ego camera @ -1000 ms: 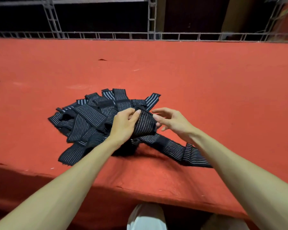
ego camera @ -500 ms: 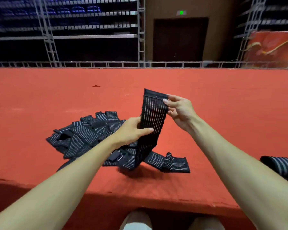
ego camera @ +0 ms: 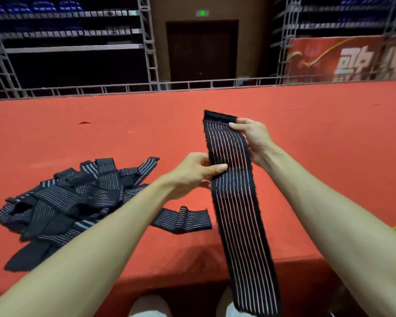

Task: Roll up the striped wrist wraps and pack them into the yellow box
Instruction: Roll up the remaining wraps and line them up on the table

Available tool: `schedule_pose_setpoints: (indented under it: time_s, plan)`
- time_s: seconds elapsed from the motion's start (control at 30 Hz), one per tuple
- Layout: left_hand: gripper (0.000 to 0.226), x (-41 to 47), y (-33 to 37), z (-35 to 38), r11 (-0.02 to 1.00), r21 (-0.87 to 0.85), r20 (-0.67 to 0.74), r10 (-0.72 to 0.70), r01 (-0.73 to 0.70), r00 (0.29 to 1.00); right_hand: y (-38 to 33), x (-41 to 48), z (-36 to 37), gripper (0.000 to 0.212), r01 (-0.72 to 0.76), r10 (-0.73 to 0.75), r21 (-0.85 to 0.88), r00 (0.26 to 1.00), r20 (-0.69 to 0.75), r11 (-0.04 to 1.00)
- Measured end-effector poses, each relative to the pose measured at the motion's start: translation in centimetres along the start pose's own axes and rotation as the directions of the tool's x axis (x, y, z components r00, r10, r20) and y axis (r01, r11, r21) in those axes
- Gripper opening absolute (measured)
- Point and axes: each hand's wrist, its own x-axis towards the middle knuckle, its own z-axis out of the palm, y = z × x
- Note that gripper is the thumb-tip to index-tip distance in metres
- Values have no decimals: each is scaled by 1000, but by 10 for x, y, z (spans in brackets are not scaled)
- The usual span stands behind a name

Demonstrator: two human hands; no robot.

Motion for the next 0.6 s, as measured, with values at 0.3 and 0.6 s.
schedule_pose_setpoints:
  time_s: [0.3,0.6]
  plan:
    - [25,64,-119,54,978,50,-11,-202,203,979,115,54,-84,19,-172,152,-140,977,-147,975]
    - [24,93,-199,24,633,741,-176,-138,223,975,222,102,-99,12,-169,55,-420,961,-271,892]
